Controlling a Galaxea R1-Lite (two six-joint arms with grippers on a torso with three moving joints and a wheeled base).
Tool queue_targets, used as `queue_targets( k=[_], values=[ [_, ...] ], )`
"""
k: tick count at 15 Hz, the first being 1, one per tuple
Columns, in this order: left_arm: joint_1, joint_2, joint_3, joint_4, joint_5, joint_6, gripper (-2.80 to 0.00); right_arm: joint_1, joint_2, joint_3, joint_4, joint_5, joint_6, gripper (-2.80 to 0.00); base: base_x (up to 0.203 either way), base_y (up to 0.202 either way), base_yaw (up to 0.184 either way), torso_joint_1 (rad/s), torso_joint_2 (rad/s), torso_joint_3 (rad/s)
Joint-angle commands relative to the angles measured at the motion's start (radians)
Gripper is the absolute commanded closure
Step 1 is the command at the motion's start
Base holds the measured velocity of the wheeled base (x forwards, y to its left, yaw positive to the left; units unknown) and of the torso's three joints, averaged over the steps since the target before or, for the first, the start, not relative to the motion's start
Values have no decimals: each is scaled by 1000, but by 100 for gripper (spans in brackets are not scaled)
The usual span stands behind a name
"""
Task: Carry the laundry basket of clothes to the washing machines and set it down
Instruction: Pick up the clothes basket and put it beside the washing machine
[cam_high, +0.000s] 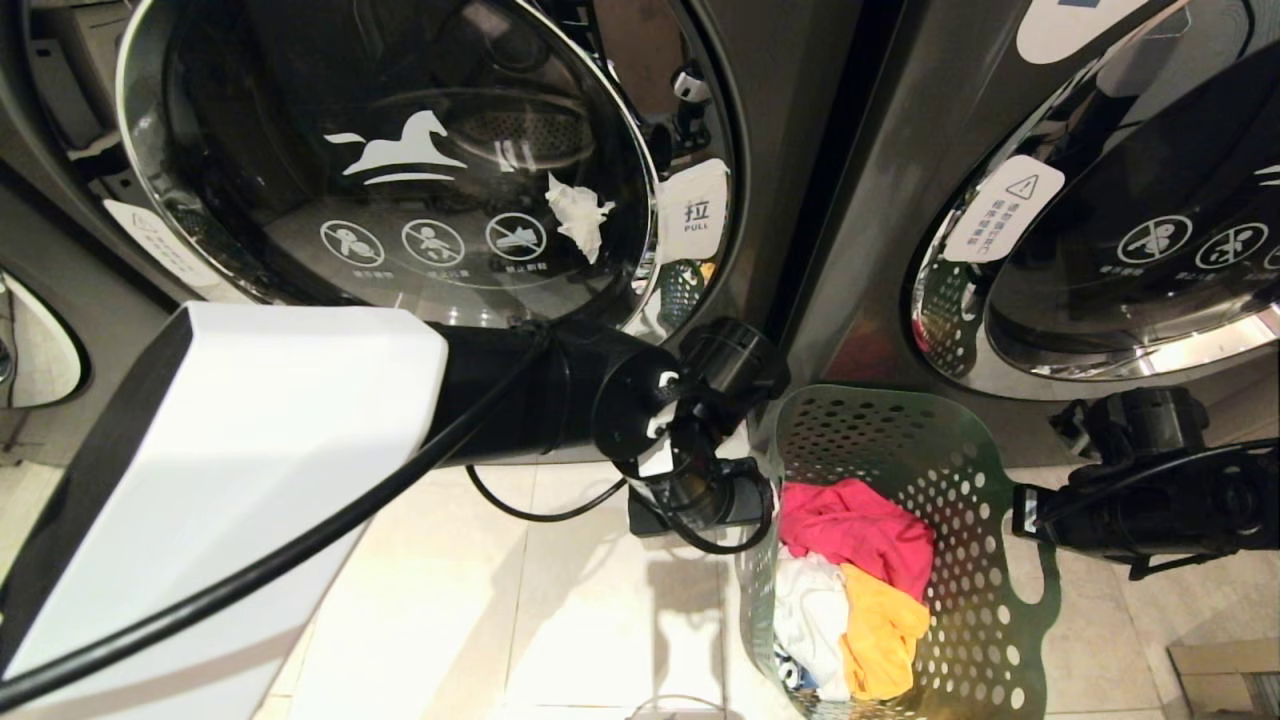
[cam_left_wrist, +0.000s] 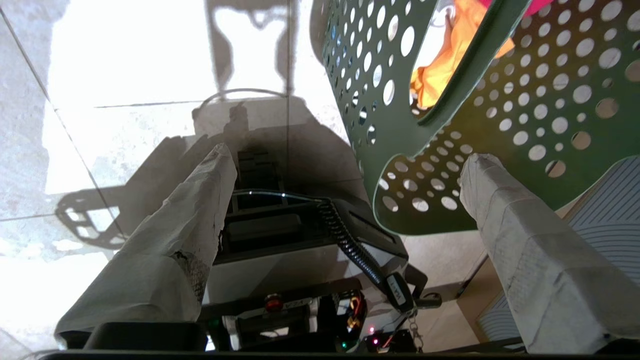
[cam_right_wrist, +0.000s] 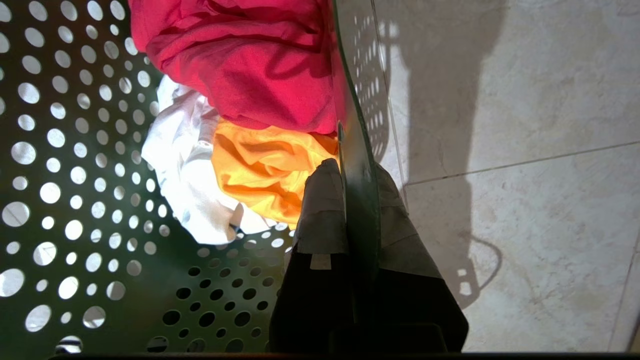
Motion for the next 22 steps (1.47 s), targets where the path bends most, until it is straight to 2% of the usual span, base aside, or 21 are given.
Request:
queue_targets(
  k=[1,4,9,16,22],
  values=[
    [-4,-8,-1,15,2,-10,-280,-1,22,-15,-2,1,-26,0,0,0,0,0,0,0],
    [-14,-15,1,24,3,-23,-280,-2,64,-76,-2,1,-88,0,0,0,0,0,0,0],
    [-32,-16,-1,28,6,-44,-280,-2,84,-144,31,1,-98,0,0,0,0,0,0,0],
    [-46,-9,1,33,5,-45,-280,-1,24,-28,35,-5,-97,0,0,0,0,0,0,0],
    [-46,-3,2,33,6,-45,-280,1,10,-23,70,-15,-95,0,0,0,0,0,0,0]
  ],
)
